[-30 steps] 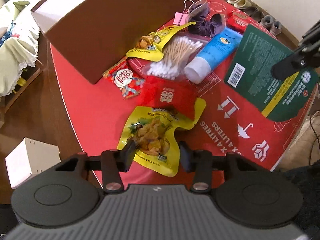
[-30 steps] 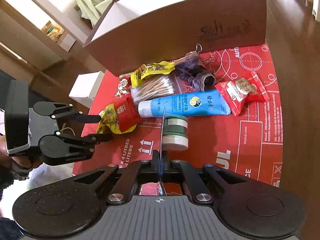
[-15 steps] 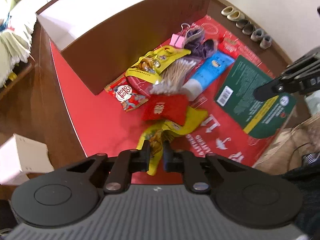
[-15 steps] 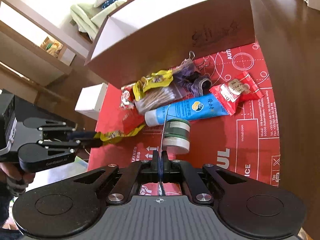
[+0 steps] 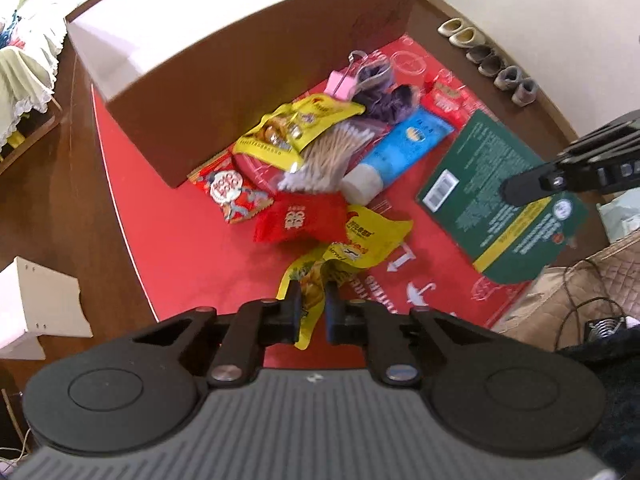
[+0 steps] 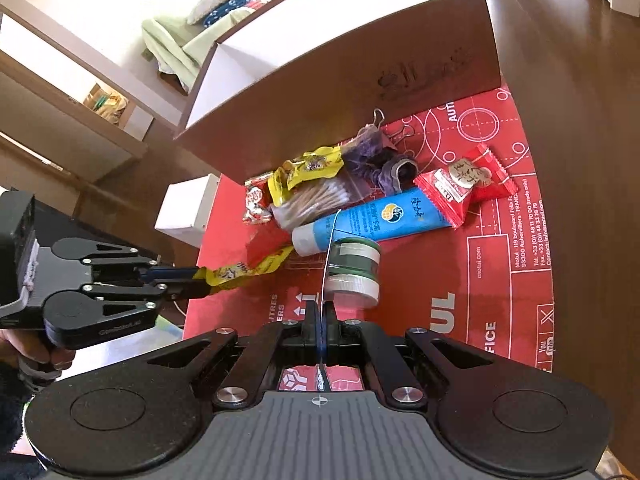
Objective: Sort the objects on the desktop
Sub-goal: 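Lift the green packet with right tool while left tool carries the yellow pouch over the box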
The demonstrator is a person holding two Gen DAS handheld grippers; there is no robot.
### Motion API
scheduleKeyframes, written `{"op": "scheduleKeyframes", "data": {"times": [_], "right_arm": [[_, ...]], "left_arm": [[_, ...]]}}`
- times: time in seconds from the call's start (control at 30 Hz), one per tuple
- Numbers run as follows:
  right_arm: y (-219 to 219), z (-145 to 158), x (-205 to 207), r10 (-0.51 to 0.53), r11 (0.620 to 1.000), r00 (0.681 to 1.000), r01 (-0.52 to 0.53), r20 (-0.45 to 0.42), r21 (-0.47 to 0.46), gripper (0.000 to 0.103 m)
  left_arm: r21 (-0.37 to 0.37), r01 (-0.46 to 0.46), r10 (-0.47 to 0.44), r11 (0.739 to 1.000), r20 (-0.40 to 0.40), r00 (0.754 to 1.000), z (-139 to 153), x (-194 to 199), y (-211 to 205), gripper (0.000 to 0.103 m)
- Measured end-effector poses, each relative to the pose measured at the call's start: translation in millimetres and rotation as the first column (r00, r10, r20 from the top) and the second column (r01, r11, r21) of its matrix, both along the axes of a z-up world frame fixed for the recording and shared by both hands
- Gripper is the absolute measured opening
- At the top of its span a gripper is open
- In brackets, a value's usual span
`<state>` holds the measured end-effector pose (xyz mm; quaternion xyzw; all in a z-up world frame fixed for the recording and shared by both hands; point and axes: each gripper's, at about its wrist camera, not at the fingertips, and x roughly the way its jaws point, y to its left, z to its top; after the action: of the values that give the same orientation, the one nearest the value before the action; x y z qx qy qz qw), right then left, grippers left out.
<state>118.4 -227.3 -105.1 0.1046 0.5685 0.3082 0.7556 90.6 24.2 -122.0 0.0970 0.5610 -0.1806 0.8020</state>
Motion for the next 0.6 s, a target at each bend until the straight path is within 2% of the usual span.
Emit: {"op": "scheduleKeyframes", "data": {"times": [0.6], "right_arm": [[-10, 37, 13, 0.011, 1.000, 0.998, -0.012, 0.062, 0.019, 0.000]], "left_arm": [[-0.091, -0.037, 0.045, 0.995, 0.087, 0.995, 64, -9, -10, 0.009]]}}
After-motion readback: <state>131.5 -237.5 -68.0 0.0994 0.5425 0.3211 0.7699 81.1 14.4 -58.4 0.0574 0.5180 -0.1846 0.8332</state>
